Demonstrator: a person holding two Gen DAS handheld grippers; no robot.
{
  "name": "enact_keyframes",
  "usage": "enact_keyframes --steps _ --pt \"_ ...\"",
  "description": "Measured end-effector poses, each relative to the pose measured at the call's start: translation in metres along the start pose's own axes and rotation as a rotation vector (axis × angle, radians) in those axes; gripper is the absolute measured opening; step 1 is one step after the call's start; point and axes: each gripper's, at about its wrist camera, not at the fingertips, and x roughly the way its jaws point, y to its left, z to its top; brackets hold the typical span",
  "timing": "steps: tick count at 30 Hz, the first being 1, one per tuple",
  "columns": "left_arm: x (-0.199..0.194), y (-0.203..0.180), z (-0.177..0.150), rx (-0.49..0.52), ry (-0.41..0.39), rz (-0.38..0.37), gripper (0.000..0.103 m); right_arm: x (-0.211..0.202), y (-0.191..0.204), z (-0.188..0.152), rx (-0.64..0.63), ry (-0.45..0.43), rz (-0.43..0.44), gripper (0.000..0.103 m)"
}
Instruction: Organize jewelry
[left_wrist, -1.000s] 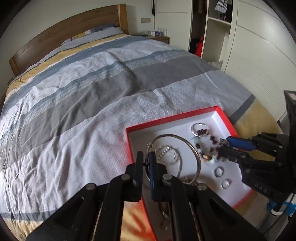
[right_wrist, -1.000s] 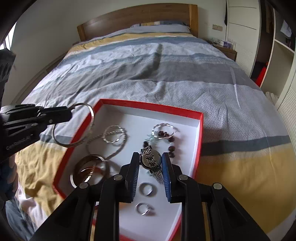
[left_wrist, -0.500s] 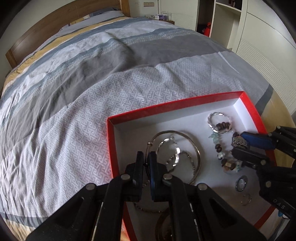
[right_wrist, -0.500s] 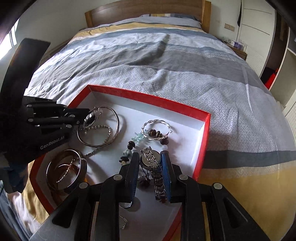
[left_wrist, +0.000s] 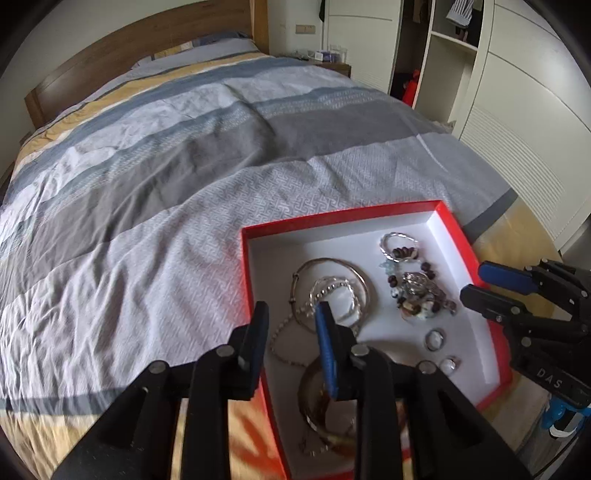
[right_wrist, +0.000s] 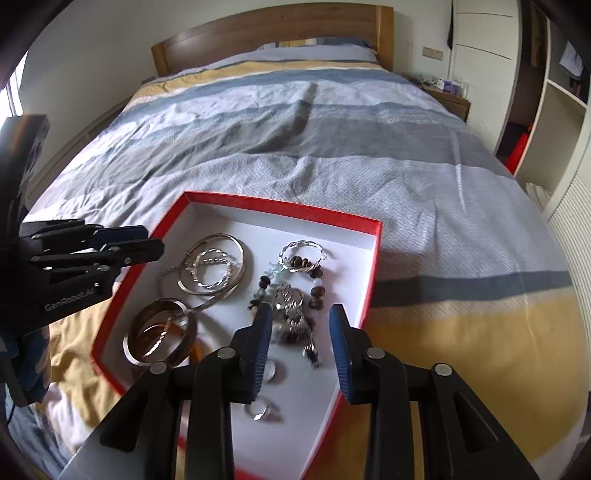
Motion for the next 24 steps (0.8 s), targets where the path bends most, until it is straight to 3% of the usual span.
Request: enact_keyframes --steps 7,19,24 --pt "-0.069 0.020 -0.041 -0.054 -0.078 0.084 0.040 -0.045 0.025 -0.015 0.000 -0.037 0.003 0.042" --pt "-0.190 0.085 -0.136 -0.155 -0.165 0.318 0.055 -0.095 0.125 -0.044 -0.048 -0.079 0.100 0.052" --pt "-0.223 0.099 -0.165 -0.200 -0.197 0.347 0.060 -0.112 0.157 -0.060 -0.063 -0.088 0.102 0.056"
